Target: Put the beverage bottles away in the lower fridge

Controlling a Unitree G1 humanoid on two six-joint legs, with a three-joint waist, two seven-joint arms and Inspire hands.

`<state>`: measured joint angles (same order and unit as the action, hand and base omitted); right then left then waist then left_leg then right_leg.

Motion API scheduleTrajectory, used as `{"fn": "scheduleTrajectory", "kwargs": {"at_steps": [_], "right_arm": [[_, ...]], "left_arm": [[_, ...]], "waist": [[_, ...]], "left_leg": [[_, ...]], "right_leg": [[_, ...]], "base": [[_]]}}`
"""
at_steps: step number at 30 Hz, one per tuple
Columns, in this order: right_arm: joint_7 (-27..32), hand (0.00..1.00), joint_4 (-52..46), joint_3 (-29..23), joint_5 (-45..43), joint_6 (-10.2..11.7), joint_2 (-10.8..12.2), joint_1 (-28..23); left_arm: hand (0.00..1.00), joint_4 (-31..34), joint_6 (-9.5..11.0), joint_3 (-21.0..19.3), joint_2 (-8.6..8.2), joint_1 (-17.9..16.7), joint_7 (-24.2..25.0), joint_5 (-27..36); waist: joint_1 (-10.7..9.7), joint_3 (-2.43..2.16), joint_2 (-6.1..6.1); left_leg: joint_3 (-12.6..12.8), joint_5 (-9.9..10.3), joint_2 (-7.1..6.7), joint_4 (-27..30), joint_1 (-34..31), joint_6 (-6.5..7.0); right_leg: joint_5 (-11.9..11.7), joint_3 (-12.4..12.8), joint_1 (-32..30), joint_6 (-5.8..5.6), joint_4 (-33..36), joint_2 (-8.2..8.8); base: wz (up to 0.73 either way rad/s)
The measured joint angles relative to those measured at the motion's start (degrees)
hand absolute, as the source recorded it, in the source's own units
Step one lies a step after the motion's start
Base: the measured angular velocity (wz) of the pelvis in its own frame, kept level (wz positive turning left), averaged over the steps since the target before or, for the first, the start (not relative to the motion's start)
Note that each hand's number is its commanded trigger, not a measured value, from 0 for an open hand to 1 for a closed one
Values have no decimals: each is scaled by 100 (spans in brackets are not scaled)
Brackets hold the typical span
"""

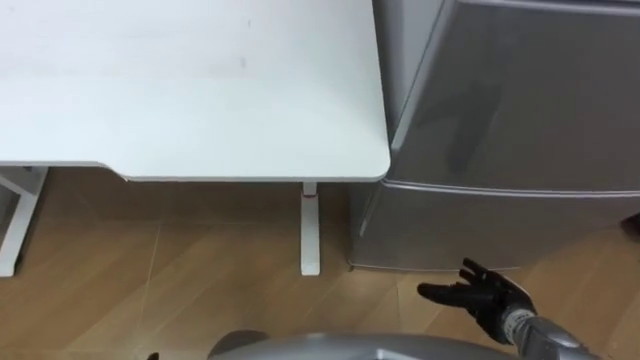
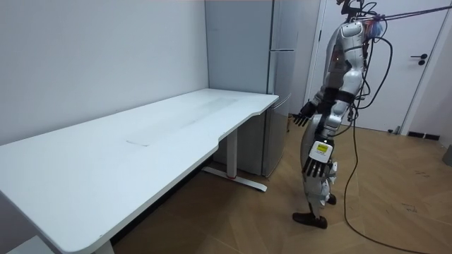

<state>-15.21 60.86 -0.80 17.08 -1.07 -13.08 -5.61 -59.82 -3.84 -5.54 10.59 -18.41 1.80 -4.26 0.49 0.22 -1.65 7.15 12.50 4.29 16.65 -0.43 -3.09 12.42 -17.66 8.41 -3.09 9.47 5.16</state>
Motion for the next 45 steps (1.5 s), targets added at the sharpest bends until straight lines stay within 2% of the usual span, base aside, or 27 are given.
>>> {"fn": "scheduleTrajectory", "kwargs": {"at_steps": [4,13,20,23,32,40,45], "right_arm": [[-1,0,217,0,-234,-29,78,5],[-46,0,473,-50,-239,-155,120,32],[-35,0,809,-47,-246,-167,124,175],[-34,0,862,-32,-452,-260,124,162],[-136,0,1451,188,-302,-342,120,307],[-403,0,1607,-120,-70,-525,112,203],[-490,0,1607,-217,21,-544,111,164]], "left_arm": [[0,-45,-92,-14,-92,15,39,-36],[0,-44,-176,-53,-133,113,164,-42],[0,-45,-211,-106,-131,196,175,-48],[0,-90,-213,-137,-118,237,252,-44],[0,-331,-294,-137,-69,473,388,-47],[0,-335,-467,-238,-46,514,578,-415],[0,-335,-507,-261,-34,535,657,-552]], "waist": [[-1,15,41],[15,0,-28],[129,14,-44],[152,37,-30],[174,36,-49],[122,34,-51],[102,35,-50]], "left_leg": [[-8,-1,-5,28,-25,1],[-129,-1,-80,102,-81,5],[-137,6,-105,97,-71,18],[-140,6,-113,80,10,17],[-149,7,-118,63,22,17],[-168,7,-118,88,31,17],[-168,7,-119,95,38,18]], "right_leg": [[23,-40,0,-5,17,14],[75,-244,70,-38,15,68],[83,-296,125,-52,-15,82],[84,-296,247,-55,-83,74],[88,-301,256,-60,-85,71],[88,-301,273,-59,-81,70],[88,-295,281,-60,-81,70]], "base": [[5],[13],[3],[5],[0],[0],[0]]}}
